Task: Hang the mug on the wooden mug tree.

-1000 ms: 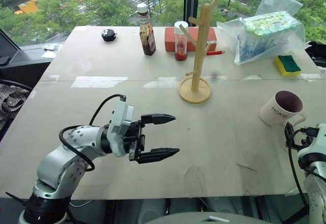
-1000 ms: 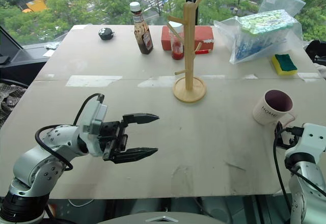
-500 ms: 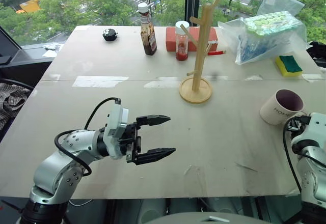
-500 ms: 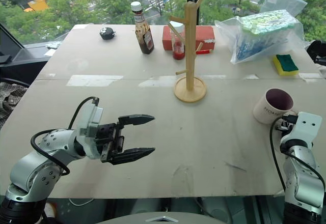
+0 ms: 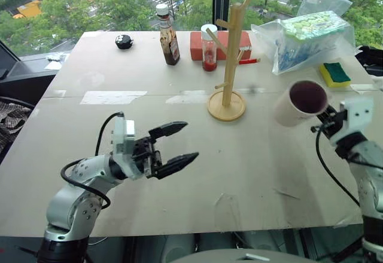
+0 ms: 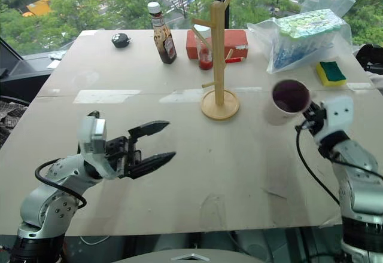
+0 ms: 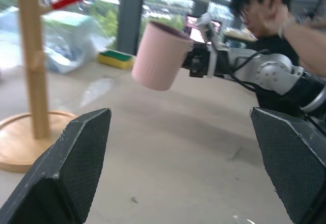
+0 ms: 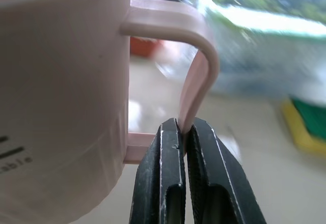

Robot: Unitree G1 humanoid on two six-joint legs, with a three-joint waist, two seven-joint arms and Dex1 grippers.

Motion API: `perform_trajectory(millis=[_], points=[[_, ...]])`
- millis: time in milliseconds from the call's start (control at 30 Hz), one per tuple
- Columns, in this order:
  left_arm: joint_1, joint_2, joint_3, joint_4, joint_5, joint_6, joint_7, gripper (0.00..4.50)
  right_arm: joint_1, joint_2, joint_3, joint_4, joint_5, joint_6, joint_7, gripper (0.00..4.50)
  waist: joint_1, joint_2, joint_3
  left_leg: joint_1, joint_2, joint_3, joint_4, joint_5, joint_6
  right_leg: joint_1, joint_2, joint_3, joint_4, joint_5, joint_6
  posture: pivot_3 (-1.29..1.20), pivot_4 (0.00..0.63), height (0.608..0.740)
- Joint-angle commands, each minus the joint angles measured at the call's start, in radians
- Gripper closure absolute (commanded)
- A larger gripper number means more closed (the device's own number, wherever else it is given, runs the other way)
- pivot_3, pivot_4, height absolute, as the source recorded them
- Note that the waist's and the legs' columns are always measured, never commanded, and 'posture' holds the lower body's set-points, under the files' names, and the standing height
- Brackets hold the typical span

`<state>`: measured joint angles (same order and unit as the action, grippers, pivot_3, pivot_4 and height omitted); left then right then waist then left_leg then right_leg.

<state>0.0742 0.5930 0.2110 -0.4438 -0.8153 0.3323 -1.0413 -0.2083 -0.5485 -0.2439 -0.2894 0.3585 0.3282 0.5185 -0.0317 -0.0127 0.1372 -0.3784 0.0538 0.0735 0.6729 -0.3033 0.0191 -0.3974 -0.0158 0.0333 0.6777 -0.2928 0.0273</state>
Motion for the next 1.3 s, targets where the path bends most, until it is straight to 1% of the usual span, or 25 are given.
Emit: perform_trajectory(millis=[33, 100, 200, 367, 467, 633, 867, 933, 967, 1000, 1033, 1067, 1100, 1233, 1300], points=[[0.027, -0.001, 0.046, -0.011, -0.003, -0.042, -0.018, 0.00, -0.105, -0.062, 0.022, 0.004, 0.051, 0.010, 0.113, 4.47, 0.002, -0.001, 0.000, -0.001, 0.000, 0.000, 0.000, 0.000, 0.000, 0.000, 0.000, -0.001, 0.000, 0.000, 0.000, 0.00, 0.150, 0.740], [0.043, 0.002, 0.061, -0.040, -0.018, -0.038, -0.006, 0.00, -0.188, -0.097, 0.043, 0.054, 0.086, 0.041, 0.188, 4.47, 0.013, -0.003, 0.000, -0.002, 0.000, -0.002, 0.000, 0.000, 0.000, 0.000, -0.001, -0.003, -0.002, 0.000, 0.000, 0.00, 0.150, 0.740], [0.062, 0.005, 0.082, -0.083, -0.055, -0.008, 0.030, 0.00, -0.305, -0.140, 0.091, 0.151, 0.093, 0.061, 0.293, 4.47, 0.020, -0.003, 0.001, -0.002, 0.000, -0.001, 0.000, 0.000, 0.000, 0.000, -0.002, -0.003, -0.003, 0.000, 0.000, 0.00, 0.150, 0.740], [0.118, -0.029, 0.090, -0.160, -0.050, -0.023, 0.110, 0.00, -0.514, -0.155, 0.191, 0.407, 0.024, 0.005, 0.424, 4.47, 0.018, -0.003, 0.001, -0.002, 0.000, -0.001, 0.000, -0.001, 0.001, 0.000, -0.005, -0.003, -0.003, 0.000, 0.000, 0.00, 0.150, 0.740], [0.169, -0.061, 0.101, -0.172, -0.047, -0.061, 0.105, 0.00, -0.608, -0.134, 0.230, 0.532, -0.002, -0.035, 0.488, 4.47, 0.014, -0.002, 0.001, -0.002, 0.001, -0.001, -0.001, 0.000, 0.000, 0.000, -0.007, -0.004, -0.004, 0.000, 0.000, 0.00, 0.150, 0.740], [0.240, -0.096, 0.111, -0.187, -0.027, -0.112, 0.111, 0.00, -0.734, -0.081, 0.292, 0.683, -0.055, -0.051, 0.546, 4.47, 0.012, -0.002, 0.001, -0.002, 0.001, 0.000, -0.001, 0.000, 0.000, -0.001, -0.007, -0.003, -0.004, 0.000, 0.000, 0.00, 0.150, 0.740], [0.265, -0.124, 0.108, -0.187, -0.029, -0.153, 0.123, 0.00, -0.857, 0.006, 0.390, 0.916, -0.176, -0.142, 0.600, 4.47, 0.014, -0.002, 0.002, -0.002, 0.001, 0.000, -0.001, 0.000, 0.000, -0.001, -0.008, -0.004, -0.003, 0.000, 0.000, 0.00, 0.150, 0.740], [0.271, -0.128, 0.104, -0.186, -0.027, -0.161, 0.123, 0.00, -0.876, 0.020, 0.386, 0.964, -0.185, -0.162, 0.609, 3.93, 0.016, -0.002, 0.002, -0.003, 0.001, 0.000, -0.001, 0.000, 0.000, -0.001, -0.009, -0.005, -0.004, 0.000, -0.001, 0.00, 0.150, 0.740], [0.273, -0.130, 0.103, -0.186, -0.024, -0.164, 0.126, 0.00, -0.882, 0.025, 0.380, 0.980, -0.190, -0.175, 0.600, 3.77, 0.017, -0.002, 0.002, -0.003, 0.000, 0.000, -0.001, 0.000, 0.000, -0.001, -0.009, -0.005, -0.004, 0.000, 0.000, 0.00, 0.150, 0.740], [0.273, -0.132, 0.101, -0.185, -0.021, -0.165, 0.131, 0.00, -0.876, 0.021, 0.372, 0.970, -0.189, -0.187, 0.605, 3.24, 0.017, -0.002, 0.002, -0.003, 0.000, 0.000, -0.001, 0.000, 0.000, -0.001, -0.009, -0.006, -0.004, 0.000, -0.001, 0.00, 0.150, 0.740], [0.273, -0.130, 0.099, -0.184, -0.022, -0.159, 0.139, 0.00, -0.866, 0.018, 0.356, 0.951, -0.180, -0.188, 0.598, 2.93, 0.016, -0.002, 0.002, -0.003, 0.000, 0.000, -0.001, 0.000, 0.000, -0.001, -0.010, -0.006, -0.004, 0.000, -0.001, 0.00, 0.150, 0.740], [0.272, -0.128, 0.095, -0.183, -0.029, -0.149, 0.144, 0.00, -0.852, 0.015, 0.334, 0.926, -0.165, -0.186, 0.592, 2.46, 0.016, -0.002, 0.002, -0.003, 0.000, 0.000, -0.001, 0.000, 0.000, -0.001, -0.010, -0.006, -0.004, 0.000, -0.001, 0.00, 0.150, 0.740], [0.270, -0.128, 0.092, -0.181, -0.036, -0.143, 0.148, 0.00, -0.834, 0.009, 0.315, 0.893, -0.149, -0.177, 0.589, 2.15, 0.016, -0.002, 0.002, -0.003, 0.000, 0.000, -0.001, 0.000, 0.000, -0.001, -0.010, -0.006, -0.004, 0.000, -0.001, 0.00, 0.150, 0.740], [0.255, -0.131, 0.078, -0.163, -0.009, -0.130, 0.185, 0.00, -0.689, -0.057, 0.239, 0.693, -0.098, -0.142, 0.589, 2.15, 0.021, -0.002, 0.002, -0.005, 0.000, -0.001, -0.001, 0.000, 0.000, -0.001, -0.010, -0.007, -0.004, 0.000, 0.000, 0.00, 0.150, 0.740], [0.244, -0.128, 0.070, -0.139, 0.034, -0.127, 0.216, 0.00, -0.590, -0.085, 0.183, 0.556, -0.046, -0.065, 0.560, 2.15, 0.021, -0.002, 0.002, -0.005, 0.000, -0.002, -0.001, 0.000, 0.000, -0.001, -0.011, -0.008, -0.005, 0.000, 0.000, 0.00, 0.150, 0.740]])
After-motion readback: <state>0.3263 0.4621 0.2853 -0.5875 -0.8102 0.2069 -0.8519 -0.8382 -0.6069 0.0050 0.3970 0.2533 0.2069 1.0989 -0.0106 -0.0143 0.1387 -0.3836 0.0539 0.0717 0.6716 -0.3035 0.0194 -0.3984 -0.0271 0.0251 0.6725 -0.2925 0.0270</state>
